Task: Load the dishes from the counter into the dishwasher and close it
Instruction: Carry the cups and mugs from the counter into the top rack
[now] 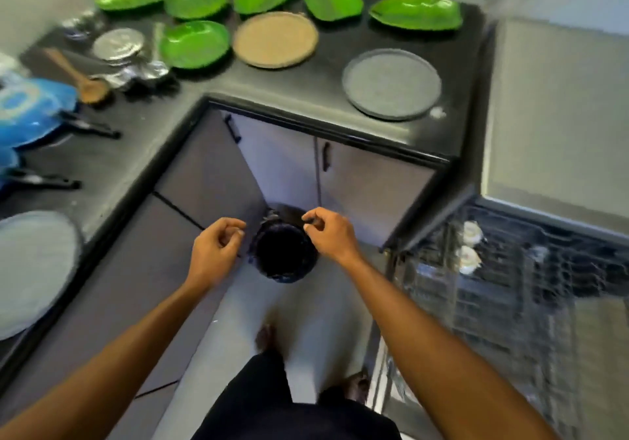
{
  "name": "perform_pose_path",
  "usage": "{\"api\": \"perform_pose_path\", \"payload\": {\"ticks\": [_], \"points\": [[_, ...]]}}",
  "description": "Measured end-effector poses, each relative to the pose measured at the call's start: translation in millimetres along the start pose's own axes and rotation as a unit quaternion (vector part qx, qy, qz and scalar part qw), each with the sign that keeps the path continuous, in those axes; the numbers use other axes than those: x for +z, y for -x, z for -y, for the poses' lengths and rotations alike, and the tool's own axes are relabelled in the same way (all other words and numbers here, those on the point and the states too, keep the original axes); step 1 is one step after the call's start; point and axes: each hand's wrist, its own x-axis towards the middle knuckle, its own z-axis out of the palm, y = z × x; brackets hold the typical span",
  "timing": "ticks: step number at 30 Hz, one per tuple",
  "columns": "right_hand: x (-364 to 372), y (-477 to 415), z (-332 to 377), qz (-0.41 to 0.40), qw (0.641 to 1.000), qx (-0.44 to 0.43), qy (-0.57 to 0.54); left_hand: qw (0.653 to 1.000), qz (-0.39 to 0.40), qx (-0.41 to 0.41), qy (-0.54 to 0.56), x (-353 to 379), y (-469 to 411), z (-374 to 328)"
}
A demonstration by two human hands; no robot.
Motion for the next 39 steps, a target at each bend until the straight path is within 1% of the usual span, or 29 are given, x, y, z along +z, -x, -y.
{"api": "perform_pose_path", "payload": {"ticks": [3,4,7,9,10,12,14,16,19,21,24,27,29,31,33,34,36,39], "points": [[41,-22,60,0.055,0.996,-0.065,0.024,0.998,-0.061,0.000,0.005,-53,-4,21],[64,-34,87,0.080,0.991,-0.098,0.032,0.996,-0.090,-0.003,0.003,-81,-9,31],[120,-59,154,0.120,0.978,-0.162,0.054,0.987,-0.157,0.010,0.006,-139,-18,57],[162,-74,202,0.133,0.966,-0.212,0.065,0.980,-0.197,0.006,0.001,-181,-22,77],[173,-80,215,0.135,0.962,-0.226,0.070,0.980,-0.199,0.002,-0.003,-191,-24,82],[209,-89,258,0.152,0.952,-0.254,0.078,0.974,-0.227,-0.010,-0.013,-228,-25,99],[233,-96,287,0.163,0.948,-0.264,0.075,0.971,-0.237,-0.008,-0.035,-253,-26,110],[264,-101,320,0.175,0.940,-0.282,0.076,0.964,-0.261,-0.027,-0.049,-281,-24,126],[295,-107,360,0.203,0.925,-0.311,0.086,0.955,-0.287,-0.060,-0.053,-305,-26,146],[312,-111,384,0.215,0.914,-0.332,0.092,0.953,-0.287,-0.070,-0.070,-313,-30,154],[335,-118,414,0.222,0.898,-0.368,0.093,0.950,-0.281,-0.074,-0.112,-317,-40,153],[361,-120,441,0.264,0.875,-0.398,0.084,0.932,-0.320,-0.107,-0.133,-322,-43,151],[380,-116,457,0.316,0.848,-0.418,0.076,0.912,-0.358,-0.156,-0.129,-330,-35,159],[398,-108,468,0.361,0.822,-0.434,0.080,0.883,-0.396,-0.222,-0.120,-342,-20,173],[416,-98,472,0.400,0.803,-0.432,0.091,0.855,-0.424,-0.276,-0.118,-353,-1,190],[425,-93,472,0.416,0.796,-0.430,0.094,0.846,-0.428,-0.291,-0.128,-358,9,200],[440,-85,468,0.432,0.788,-0.426,0.106,0.845,-0.410,-0.306,-0.156,-364,25,217],[453,-76,459,0.428,0.791,-0.420,0.123,0.854,-0.376,-0.315,-0.174,-367,37,233]]}}
